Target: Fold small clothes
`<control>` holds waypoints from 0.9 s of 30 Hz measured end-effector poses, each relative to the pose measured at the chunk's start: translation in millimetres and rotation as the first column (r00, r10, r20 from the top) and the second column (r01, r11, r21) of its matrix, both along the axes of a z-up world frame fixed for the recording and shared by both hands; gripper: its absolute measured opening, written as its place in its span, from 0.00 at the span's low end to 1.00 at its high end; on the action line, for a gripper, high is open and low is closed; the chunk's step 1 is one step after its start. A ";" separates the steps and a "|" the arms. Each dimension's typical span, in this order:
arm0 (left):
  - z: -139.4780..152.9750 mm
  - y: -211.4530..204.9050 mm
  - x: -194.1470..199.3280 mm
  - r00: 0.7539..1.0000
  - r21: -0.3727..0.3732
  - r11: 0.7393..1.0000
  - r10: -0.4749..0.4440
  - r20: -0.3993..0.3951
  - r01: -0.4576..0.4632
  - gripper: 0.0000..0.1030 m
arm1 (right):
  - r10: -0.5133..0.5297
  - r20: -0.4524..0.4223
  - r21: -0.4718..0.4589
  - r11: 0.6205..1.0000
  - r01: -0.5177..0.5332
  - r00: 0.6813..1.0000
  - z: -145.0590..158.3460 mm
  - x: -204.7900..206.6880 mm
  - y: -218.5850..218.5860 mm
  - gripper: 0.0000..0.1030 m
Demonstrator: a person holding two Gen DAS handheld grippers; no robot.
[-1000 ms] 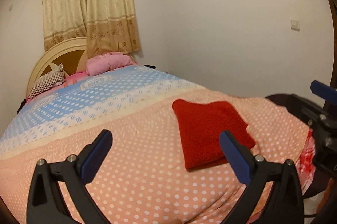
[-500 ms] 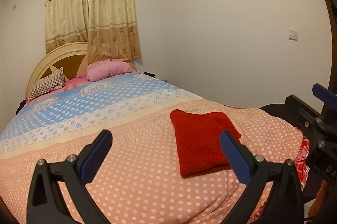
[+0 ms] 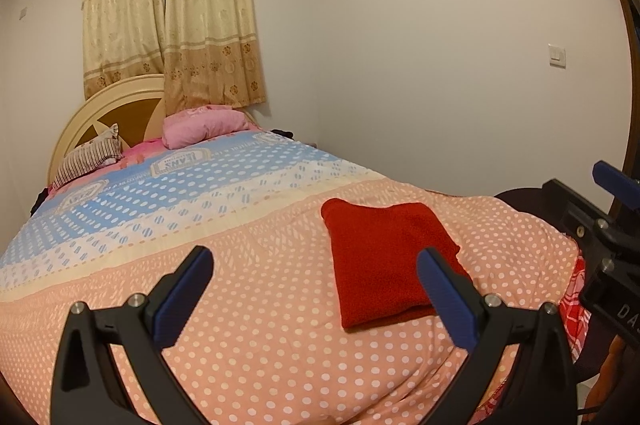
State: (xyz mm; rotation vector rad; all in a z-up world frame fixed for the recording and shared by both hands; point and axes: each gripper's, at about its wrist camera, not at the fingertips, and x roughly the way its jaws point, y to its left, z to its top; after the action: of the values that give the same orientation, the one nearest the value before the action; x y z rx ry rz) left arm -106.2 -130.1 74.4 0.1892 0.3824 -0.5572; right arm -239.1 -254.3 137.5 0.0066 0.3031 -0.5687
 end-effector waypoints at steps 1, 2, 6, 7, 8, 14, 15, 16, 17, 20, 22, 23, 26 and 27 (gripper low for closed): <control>0.4 0.3 -0.5 1.000 0.002 1.000 -0.001 0.003 0.001 1.00 | 0.000 -0.002 0.002 1.000 0.000 1.000 -0.8 0.7 -0.4 0.81; 0.5 0.6 -0.9 1.000 0.003 1.000 -0.002 0.005 0.002 1.00 | 0.000 -0.005 0.005 1.000 0.000 1.000 -1.7 1.0 -1.1 0.81; 0.5 1.1 -1.3 1.000 0.001 1.000 -0.003 0.000 0.003 1.00 | 0.002 -0.007 0.013 1.000 -0.002 1.000 -2.3 1.2 -2.1 0.81; 0.7 1.2 -1.3 1.000 -0.001 1.000 -0.004 -0.003 0.004 1.00 | 0.002 -0.006 0.012 1.000 -0.002 1.000 -2.3 0.9 -2.3 0.81; 0.8 1.1 -1.3 1.000 -0.001 1.000 -0.003 -0.005 0.003 1.00 | 0.001 -0.005 0.011 1.000 -0.001 1.000 -2.3 0.7 -2.6 0.81; 0.7 0.6 -1.3 1.000 0.000 1.000 -0.001 -0.008 0.001 1.00 | 0.001 -0.006 0.012 1.000 -0.001 1.000 -2.7 1.7 -3.8 0.81; 0.7 0.7 -1.1 1.000 0.000 1.000 -0.002 -0.008 0.002 1.00 | 0.002 -0.008 0.013 1.000 -0.002 1.000 -2.2 2.5 -4.0 0.81; 0.4 0.5 -0.8 1.000 0.000 1.000 -0.002 -0.009 0.002 1.00 | 0.004 -0.009 0.015 1.000 -0.004 1.000 -2.0 2.7 -4.3 0.81; 0.4 0.4 -0.9 1.000 0.000 1.000 -0.001 -0.009 0.001 1.00 | 0.004 -0.009 0.015 1.000 -0.004 1.000 -1.9 2.2 -4.0 0.81; -0.8 0.9 -0.4 1.000 -0.002 1.000 0.000 -0.013 0.000 1.00 | 0.004 -0.009 0.013 1.000 -0.004 1.000 -1.3 3.1 -5.1 0.81; -1.3 1.0 0.3 1.000 -0.002 1.000 0.000 -0.017 0.000 1.00 | 0.004 -0.009 0.013 1.000 -0.004 1.000 -1.2 3.0 -5.4 0.81; -1.4 1.0 0.6 1.000 -0.002 1.000 0.000 -0.018 0.000 1.00 | 0.003 -0.008 0.013 1.000 -0.003 1.000 -1.1 3.2 -6.0 0.81; -1.5 1.0 0.7 1.000 -0.001 1.000 0.000 -0.017 0.000 1.00 | 0.004 -0.007 0.017 1.000 -0.004 1.000 -1.0 3.8 -7.8 0.81; -1.4 1.0 0.8 1.000 -0.001 1.000 -0.001 -0.018 0.001 1.00 | 0.004 -0.007 0.017 1.000 -0.004 1.000 -1.1 3.9 -7.9 0.81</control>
State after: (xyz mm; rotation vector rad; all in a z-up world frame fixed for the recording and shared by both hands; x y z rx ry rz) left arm -105.4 -129.2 73.0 0.1834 0.3992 -0.5601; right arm -235.3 -262.3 136.5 0.0202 0.3151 -0.5623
